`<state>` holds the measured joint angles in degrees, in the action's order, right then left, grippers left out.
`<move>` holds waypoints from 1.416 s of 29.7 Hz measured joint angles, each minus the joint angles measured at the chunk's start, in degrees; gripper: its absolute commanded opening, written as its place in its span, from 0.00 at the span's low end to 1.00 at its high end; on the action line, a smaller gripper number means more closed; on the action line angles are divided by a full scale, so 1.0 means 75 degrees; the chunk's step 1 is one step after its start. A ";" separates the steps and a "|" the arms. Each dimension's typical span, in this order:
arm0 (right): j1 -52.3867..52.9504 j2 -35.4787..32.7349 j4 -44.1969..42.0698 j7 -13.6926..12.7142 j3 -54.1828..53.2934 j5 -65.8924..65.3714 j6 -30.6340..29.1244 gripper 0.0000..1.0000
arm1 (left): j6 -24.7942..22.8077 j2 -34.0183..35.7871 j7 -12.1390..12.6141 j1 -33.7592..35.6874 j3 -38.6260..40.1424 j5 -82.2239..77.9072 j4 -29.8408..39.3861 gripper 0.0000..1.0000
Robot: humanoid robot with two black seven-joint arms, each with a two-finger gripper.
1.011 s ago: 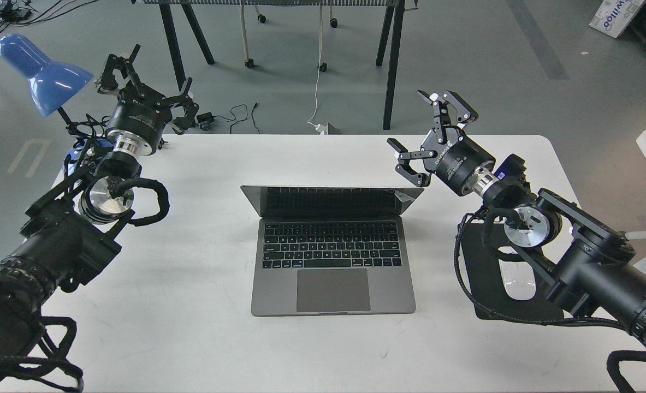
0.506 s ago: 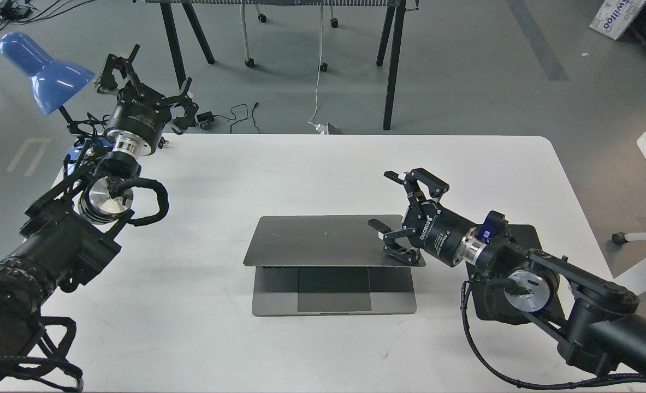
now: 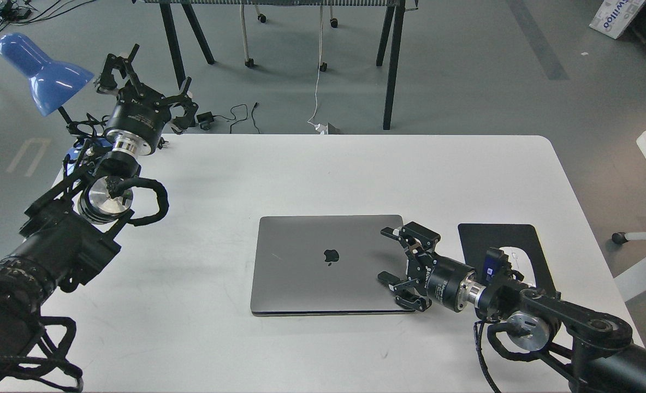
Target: Close notebook with right arm
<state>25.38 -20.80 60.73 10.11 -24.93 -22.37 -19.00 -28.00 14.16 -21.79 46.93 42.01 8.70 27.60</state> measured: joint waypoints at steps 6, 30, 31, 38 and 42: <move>0.0007 0.0163 -0.0357 0.0028 -0.0054 -0.0026 0.0043 1.00 | 0.0000 0.0000 0.0000 0.0000 0.0008 0.0000 0.0000 1.00; 0.0395 0.0072 -0.0151 -0.0217 -0.4956 0.0567 0.0038 1.00 | 0.0000 -0.0001 -0.0002 0.0001 0.0035 0.0013 -0.0001 1.00; 0.0592 0.0075 -0.0447 -0.0293 -0.5064 0.0815 0.0030 1.00 | 0.0000 -0.0002 -0.0002 0.0001 0.0035 0.0012 -0.0001 1.00; 0.1728 0.0071 -0.2390 -0.0792 -0.5185 0.3119 -0.0343 1.00 | 0.0000 -0.0002 -0.0001 0.0001 0.0045 0.0033 -0.0001 1.00; 0.1862 0.0071 -0.2719 -0.0778 -0.5244 0.3413 -0.0537 1.00 | 0.0000 -0.0002 -0.0002 0.0001 0.0048 0.0035 -0.0001 1.00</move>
<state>39.34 -20.27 40.33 4.28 -64.26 3.22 -23.03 -28.00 14.15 -21.80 46.93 42.37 8.97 27.59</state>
